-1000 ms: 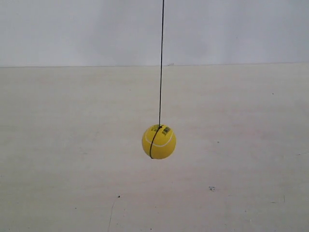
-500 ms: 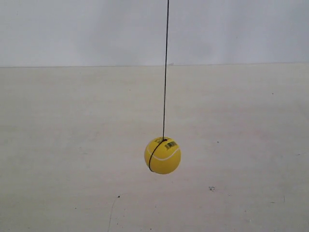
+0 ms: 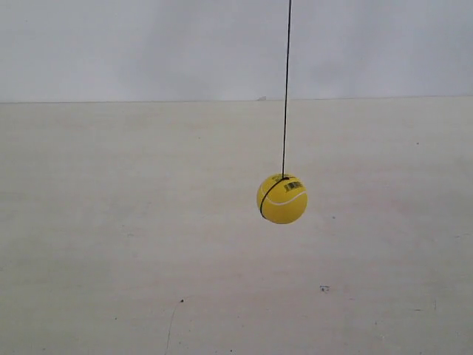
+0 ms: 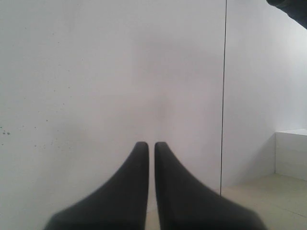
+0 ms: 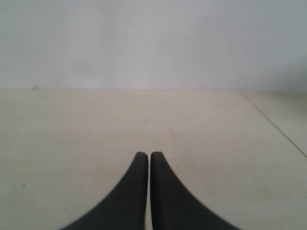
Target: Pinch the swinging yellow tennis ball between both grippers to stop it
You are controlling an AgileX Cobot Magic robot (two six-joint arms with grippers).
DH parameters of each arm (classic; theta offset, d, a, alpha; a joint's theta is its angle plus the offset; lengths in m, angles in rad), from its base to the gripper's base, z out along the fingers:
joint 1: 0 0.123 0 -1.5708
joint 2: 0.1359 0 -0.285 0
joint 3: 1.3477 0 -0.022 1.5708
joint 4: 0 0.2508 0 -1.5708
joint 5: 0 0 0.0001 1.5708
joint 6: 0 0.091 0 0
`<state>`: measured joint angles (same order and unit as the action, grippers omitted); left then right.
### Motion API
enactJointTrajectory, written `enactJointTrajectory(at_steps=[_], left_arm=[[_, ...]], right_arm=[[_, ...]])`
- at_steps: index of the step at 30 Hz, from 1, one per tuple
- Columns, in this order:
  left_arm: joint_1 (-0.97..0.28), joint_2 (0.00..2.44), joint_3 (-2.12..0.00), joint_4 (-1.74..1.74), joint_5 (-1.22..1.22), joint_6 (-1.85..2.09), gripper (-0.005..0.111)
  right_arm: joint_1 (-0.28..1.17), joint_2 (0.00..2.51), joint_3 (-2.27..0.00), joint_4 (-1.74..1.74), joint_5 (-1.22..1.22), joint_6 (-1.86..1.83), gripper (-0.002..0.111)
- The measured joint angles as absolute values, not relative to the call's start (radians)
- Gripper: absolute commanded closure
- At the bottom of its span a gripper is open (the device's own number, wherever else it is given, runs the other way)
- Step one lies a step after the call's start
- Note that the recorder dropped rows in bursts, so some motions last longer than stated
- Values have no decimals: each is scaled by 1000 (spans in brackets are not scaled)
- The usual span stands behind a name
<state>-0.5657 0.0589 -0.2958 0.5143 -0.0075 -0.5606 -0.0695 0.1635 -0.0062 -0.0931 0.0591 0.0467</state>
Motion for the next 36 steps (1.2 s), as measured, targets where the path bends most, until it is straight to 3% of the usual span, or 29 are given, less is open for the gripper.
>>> enactJointTrajectory(at_steps=[6, 31, 36], left_arm=[[-566, 59, -296, 514, -7, -562, 102], [-564, 59, -294, 503, -6, -402, 102], [-443, 59, -263, 362, -6, -274, 102]], right_arm=[[-70, 164, 0, -92, 243, 28, 108], [-70, 164, 0, -85, 256, 27, 108], [-70, 164, 0, -85, 256, 27, 108]])
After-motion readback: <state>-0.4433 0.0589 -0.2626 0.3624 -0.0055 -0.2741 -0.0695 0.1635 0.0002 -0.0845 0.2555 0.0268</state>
